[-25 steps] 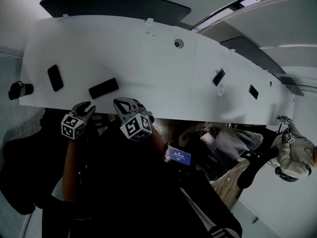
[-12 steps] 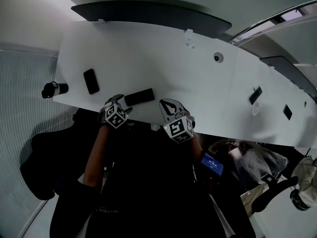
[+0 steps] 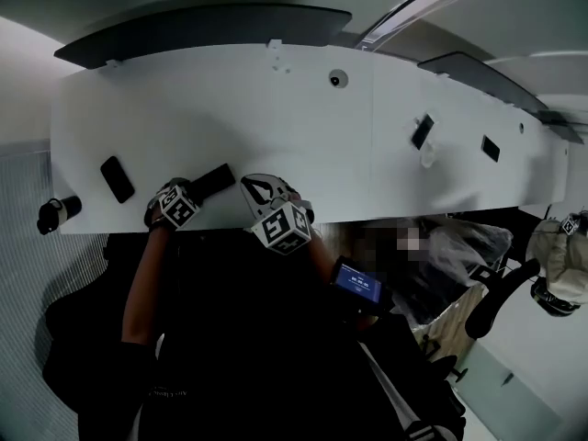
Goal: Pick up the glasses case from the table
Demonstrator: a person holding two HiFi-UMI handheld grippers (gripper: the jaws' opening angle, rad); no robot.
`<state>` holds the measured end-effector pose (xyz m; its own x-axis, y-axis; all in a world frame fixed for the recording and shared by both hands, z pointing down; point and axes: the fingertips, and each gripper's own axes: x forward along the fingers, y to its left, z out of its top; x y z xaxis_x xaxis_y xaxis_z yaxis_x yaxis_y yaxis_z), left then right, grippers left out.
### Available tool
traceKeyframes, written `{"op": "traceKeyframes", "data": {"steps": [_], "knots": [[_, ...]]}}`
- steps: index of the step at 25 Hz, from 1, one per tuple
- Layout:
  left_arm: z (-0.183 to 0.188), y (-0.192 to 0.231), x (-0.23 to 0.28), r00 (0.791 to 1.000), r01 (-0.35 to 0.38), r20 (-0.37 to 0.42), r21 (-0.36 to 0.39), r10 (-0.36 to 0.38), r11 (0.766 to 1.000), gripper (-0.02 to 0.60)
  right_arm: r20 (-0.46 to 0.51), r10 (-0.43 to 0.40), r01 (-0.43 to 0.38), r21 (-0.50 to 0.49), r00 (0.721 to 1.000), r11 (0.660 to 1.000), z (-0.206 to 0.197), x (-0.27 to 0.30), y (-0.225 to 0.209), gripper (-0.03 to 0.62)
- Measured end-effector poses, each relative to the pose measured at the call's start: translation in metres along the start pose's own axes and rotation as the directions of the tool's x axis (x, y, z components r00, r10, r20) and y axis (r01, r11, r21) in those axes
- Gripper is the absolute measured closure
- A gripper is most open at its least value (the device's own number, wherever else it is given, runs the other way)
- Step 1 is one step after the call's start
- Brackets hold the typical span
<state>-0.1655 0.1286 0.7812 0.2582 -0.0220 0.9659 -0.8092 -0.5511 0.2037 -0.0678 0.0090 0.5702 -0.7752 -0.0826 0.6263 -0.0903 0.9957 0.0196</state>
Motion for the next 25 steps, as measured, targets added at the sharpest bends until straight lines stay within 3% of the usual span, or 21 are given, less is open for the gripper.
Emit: {"op": "traceKeyframes", "data": {"steps": [4, 10, 13, 16, 18, 20, 22, 25], "knots": [[0.002, -0.003, 0.005, 0.997, -0.075, -0.01, 0.023, 0.075, 0.997, 0.279, 0.007, -0.017, 0.017, 0.006, 1.0, 1.0, 0.001, -0.003, 0.001, 0.586], [0.005, -0.004, 0.006, 0.996, -0.082, -0.024, 0.025, 0.083, 0.996, 0.288, 0.021, -0.063, 0.062, 0.039, 0.998, 0.997, 0.006, -0.006, -0.006, 0.586], [0.007, -0.005, 0.004, 0.998, -0.053, 0.011, -0.046, 0.054, 0.998, 0.29, 0.018, -0.064, 0.063, 0.041, 0.998, 0.997, 0.005, -0.005, -0.003, 0.586], [0.021, 0.002, -0.009, 0.994, 0.01, 0.112, -0.194, 0.012, 0.981, 0.29, 0.015, -0.063, 0.062, 0.043, 0.998, 0.997, 0.007, -0.005, 0.001, 0.586], [0.031, -0.003, -0.015, 0.974, 0.138, 0.215, -0.339, -0.066, 0.931, 0.291, 0.01, -0.059, 0.058, 0.051, 0.998, 0.997, 0.009, -0.006, 0.002, 0.586], [0.039, -0.01, -0.021, 0.936, 0.283, 0.325, -0.466, -0.135, 0.838, 0.291, 0.014, -0.054, 0.053, 0.054, 0.998, 0.997, 0.009, -0.007, 0.004, 0.586], [0.048, -0.014, -0.029, 0.886, 0.4, 0.434, -0.537, -0.164, 0.742, 0.291, 0.015, -0.055, 0.054, 0.061, 0.998, 0.997, 0.008, -0.006, 0.005, 0.586], [0.058, -0.014, -0.042, 0.806, 0.532, 0.569, -0.578, -0.161, 0.619, 0.291, 0.02, -0.056, 0.053, 0.09, 0.998, 0.994, 0.006, -0.005, 0.007, 0.586]]}}
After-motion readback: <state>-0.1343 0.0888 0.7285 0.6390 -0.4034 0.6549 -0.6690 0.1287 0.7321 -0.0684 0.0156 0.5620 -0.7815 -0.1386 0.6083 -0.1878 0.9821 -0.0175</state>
